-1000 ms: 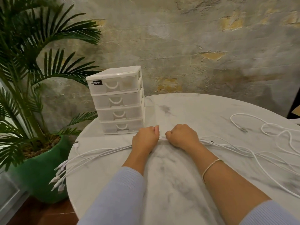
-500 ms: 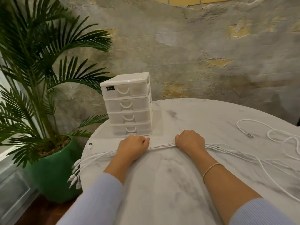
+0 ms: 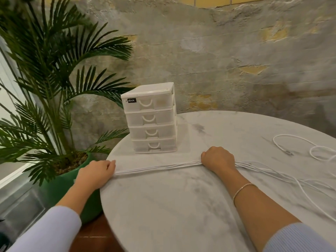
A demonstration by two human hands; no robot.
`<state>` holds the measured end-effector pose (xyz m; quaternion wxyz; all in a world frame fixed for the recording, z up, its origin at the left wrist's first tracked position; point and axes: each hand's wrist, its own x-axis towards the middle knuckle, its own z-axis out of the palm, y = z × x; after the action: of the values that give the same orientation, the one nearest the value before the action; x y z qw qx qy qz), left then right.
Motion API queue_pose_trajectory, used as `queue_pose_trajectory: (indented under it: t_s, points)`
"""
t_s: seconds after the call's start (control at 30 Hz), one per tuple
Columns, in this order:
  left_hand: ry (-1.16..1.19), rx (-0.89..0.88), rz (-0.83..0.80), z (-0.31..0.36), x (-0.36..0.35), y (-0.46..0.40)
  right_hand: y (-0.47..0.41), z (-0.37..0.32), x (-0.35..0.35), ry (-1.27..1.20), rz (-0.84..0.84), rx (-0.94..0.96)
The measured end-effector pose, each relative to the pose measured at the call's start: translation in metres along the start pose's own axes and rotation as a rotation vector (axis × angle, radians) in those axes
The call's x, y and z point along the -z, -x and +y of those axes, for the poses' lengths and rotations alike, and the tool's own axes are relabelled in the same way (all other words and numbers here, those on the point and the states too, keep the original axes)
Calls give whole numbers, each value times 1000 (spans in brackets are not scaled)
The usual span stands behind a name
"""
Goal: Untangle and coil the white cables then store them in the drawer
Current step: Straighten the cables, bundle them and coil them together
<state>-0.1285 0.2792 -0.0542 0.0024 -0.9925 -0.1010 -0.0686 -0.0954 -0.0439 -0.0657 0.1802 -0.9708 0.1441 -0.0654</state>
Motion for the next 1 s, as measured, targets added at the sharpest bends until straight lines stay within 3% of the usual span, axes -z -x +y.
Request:
queue_pose_trajectory:
  t_s: [0.2,0.4,0.57,0.77,0.83,0.9,1.0]
  points:
    - [101,50,141,-5,-14,-10,0,1,0,0,6,14]
    - [12,132,132,-10,-17,-8,-1,2,-1,9,8,29]
    - [-150,30,242,29,0,-4,-2,2,-1,6,6,33]
    - [508,-317,98,161,-3,11,-1,1,0,-3,3,39]
    - [647,-336,36,199,-9,18,1,2,1,-4,14,48]
    - [726,-310,4,223,-14,21,1,3,0,-20,29,59]
    - [666,-327,18,240,-16,19,-3,6,1,-99,43,51]
